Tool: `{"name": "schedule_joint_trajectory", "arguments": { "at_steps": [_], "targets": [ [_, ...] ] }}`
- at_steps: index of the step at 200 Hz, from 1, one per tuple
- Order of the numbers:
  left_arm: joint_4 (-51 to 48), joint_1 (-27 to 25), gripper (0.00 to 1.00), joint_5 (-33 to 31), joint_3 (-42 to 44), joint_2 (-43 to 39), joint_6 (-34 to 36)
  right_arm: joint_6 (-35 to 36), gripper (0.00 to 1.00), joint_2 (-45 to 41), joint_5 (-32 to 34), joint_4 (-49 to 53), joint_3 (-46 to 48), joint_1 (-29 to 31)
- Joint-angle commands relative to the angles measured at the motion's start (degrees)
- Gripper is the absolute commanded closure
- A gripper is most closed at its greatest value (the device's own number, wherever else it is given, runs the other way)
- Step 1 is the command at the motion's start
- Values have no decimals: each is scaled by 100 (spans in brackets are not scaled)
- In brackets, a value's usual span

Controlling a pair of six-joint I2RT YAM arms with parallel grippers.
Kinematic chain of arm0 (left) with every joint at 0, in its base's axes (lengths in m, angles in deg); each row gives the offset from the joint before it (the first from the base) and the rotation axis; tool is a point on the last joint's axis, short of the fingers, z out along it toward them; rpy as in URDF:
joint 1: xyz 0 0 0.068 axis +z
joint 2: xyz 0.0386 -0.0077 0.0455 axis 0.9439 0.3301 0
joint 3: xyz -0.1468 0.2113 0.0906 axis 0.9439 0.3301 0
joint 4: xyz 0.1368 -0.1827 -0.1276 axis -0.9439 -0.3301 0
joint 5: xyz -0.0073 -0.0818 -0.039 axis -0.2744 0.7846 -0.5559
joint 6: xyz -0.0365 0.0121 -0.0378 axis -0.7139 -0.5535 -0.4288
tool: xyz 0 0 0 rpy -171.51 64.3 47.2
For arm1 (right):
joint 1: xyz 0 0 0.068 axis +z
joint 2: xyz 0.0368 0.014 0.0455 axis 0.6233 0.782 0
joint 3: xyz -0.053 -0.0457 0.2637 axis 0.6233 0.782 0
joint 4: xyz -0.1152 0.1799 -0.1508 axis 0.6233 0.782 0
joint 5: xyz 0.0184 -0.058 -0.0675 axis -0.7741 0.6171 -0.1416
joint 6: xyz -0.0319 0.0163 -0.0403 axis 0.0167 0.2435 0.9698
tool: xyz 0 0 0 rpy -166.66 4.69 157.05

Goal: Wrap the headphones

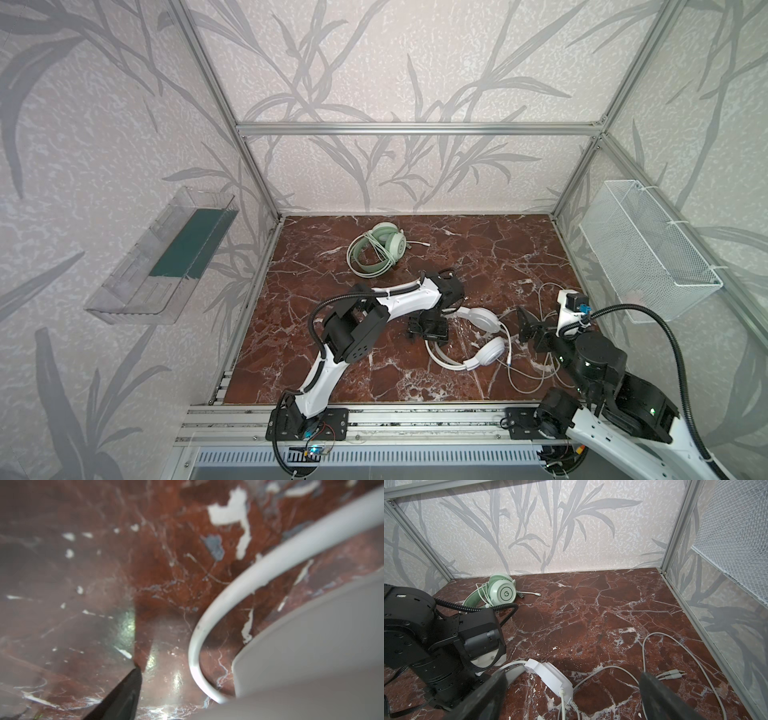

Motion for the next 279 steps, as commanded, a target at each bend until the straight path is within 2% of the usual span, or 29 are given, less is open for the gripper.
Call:
{"name": "schedule_joint_trajectory", "arguments": {
  "at_steps": [1, 39, 97, 170, 179, 261, 279],
  "targets": [
    [69, 73, 30, -164, -46, 262, 63, 81, 1, -78, -4, -166, 65, 14],
    [176, 77, 41, -213, -39, 388, 138, 112, 1, -69, -4, -209, 68, 14],
    [348, 101, 65, -416, 292, 344, 317, 194, 1, 64, -56, -349, 75, 10],
    [444, 351, 90, -1075, 959, -747, 536, 154, 1, 313, -189, -437, 89, 14],
    [440, 407, 100, -1084, 1015, -906, 546, 105, 1, 354, -247, -456, 99, 14],
    [882, 1163, 100, -1339, 1725, -3101, 817, -124, 1, 747, -629, -824, 157, 14],
    [894, 1257, 100, -1727, 1911, -3536, 840, -100, 1, 786, -771, -997, 221, 14]
  ]
}}
